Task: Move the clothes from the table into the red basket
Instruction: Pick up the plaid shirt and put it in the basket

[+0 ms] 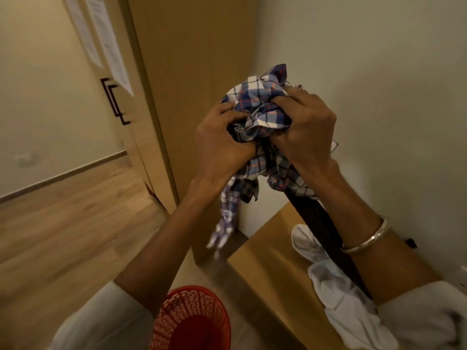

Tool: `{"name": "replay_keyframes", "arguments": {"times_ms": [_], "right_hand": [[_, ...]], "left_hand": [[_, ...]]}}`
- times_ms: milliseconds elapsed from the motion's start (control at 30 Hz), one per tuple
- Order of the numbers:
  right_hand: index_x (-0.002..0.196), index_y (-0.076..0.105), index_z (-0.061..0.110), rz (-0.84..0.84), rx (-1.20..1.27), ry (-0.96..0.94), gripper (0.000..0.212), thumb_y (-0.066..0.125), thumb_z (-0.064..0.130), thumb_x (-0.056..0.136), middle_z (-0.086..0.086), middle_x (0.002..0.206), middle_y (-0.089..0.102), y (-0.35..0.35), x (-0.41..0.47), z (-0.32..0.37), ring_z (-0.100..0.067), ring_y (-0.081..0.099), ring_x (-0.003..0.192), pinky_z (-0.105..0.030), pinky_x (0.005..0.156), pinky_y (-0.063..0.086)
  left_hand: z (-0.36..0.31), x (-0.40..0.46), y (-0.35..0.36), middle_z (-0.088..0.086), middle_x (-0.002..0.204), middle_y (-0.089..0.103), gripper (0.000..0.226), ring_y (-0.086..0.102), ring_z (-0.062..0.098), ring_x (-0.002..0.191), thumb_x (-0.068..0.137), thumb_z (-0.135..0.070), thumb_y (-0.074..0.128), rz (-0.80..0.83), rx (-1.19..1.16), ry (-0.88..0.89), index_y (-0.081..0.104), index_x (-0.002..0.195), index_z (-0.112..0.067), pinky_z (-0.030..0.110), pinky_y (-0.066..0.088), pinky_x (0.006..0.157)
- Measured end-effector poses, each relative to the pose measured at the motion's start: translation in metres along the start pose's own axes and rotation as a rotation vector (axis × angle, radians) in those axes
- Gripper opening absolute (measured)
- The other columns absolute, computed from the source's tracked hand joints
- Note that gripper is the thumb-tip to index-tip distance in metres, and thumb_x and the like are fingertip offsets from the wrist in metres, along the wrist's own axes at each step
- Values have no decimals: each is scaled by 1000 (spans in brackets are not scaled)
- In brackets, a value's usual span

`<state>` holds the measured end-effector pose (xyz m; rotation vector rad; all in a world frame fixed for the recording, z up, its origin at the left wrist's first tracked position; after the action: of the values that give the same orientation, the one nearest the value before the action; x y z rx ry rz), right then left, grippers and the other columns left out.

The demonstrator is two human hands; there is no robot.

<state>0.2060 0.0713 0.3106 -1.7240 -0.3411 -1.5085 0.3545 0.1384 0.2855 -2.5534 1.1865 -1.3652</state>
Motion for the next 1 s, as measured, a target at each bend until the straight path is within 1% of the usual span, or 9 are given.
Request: {"name": "replay_keyframes", "arguments": {"times_ms": [67, 200, 400, 567, 733, 800, 867, 933, 1000], "right_hand": [[108, 78, 12, 21, 4, -4, 37, 71, 41, 86, -8, 113, 75, 5, 0, -1, -32, 72, 93, -34, 79, 58], [108, 77, 13, 93, -4, -17, 40, 74, 44, 82, -9, 111, 76, 4, 6, -17, -32, 72, 89, -38, 76, 60], [108, 78, 14, 52, -73, 10, 42, 78, 43, 78, -8, 110, 76, -26, 39, -61, -29, 73, 91, -38, 78, 61], [105, 80, 14, -51, -167, -14, 45, 70, 48, 77, -9, 105, 78, -78, 106, -98, -27, 74, 90, -39, 79, 61], [99, 81, 17, -62, -301, -24, 49, 62, 54, 73, -8, 96, 79, -145, 170, -125, -28, 73, 82, -36, 74, 61], [99, 80, 15, 12, -358, 23, 57, 56, 56, 67, -13, 90, 78, -168, 188, -132, -33, 71, 77, -40, 70, 61], [99, 79, 8, 197, -371, 162, 56, 60, 49, 64, -18, 80, 74, -185, 197, -148, -33, 66, 65, -39, 63, 60], [91, 75, -3, 434, -382, 321, 46, 68, 36, 69, -19, 64, 64, -192, 187, -174, -28, 54, 52, -33, 49, 47], [84, 70, -10, 652, -420, 476, 36, 74, 24, 71, -15, 58, 54, -197, 147, -203, -24, 45, 50, -32, 46, 38]], "left_hand": [[6, 2, 1, 4, 126, 65, 43, 60, 10, 113, 64, -18, 81, 28, 6, -13, 76, 107, -16, 16, 49, 93], [5, 11, 12, 2, 117, 67, 42, 58, 4, 104, 60, -18, 78, 67, -43, 4, 77, 102, -16, 3, 41, 86], [-27, 49, 50, 0, 104, 72, 34, 67, 12, 95, 61, -22, 75, 82, -186, 33, 78, 94, -18, 31, 58, 82], [-99, 109, 77, -7, 95, 69, 29, 66, 8, 81, 59, -38, 73, 88, -256, 96, 74, 86, -28, 28, 57, 69], [-175, 163, 100, -6, 99, 68, 35, 64, 10, 81, 64, -35, 77, 191, -333, 147, 71, 97, -26, 32, 57, 75], [-200, 180, 111, -1, 98, 69, 43, 66, 16, 85, 64, -38, 73, 296, -403, 136, 68, 103, -21, 36, 57, 75], [-219, 184, 127, 9, 102, 68, 47, 66, 26, 89, 67, -35, 69, 480, -489, 119, 62, 109, -15, 44, 56, 75], [-226, 172, 148, 12, 105, 66, 39, 65, 31, 94, 76, -26, 72, 673, -545, 108, 59, 111, -14, 46, 57, 76], [-220, 137, 182, 6, 103, 66, 30, 65, 30, 96, 81, -22, 74, 821, -561, 66, 59, 107, -19, 45, 58, 79]]}}
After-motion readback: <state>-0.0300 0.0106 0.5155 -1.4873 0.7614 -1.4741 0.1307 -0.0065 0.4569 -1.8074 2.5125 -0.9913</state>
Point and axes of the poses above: each hand's wrist, its own x-axis towards the middle knuckle, its own y-axis out of the palm, z = x × y, the point moved 4 cm from there along x, towards the middle knuckle
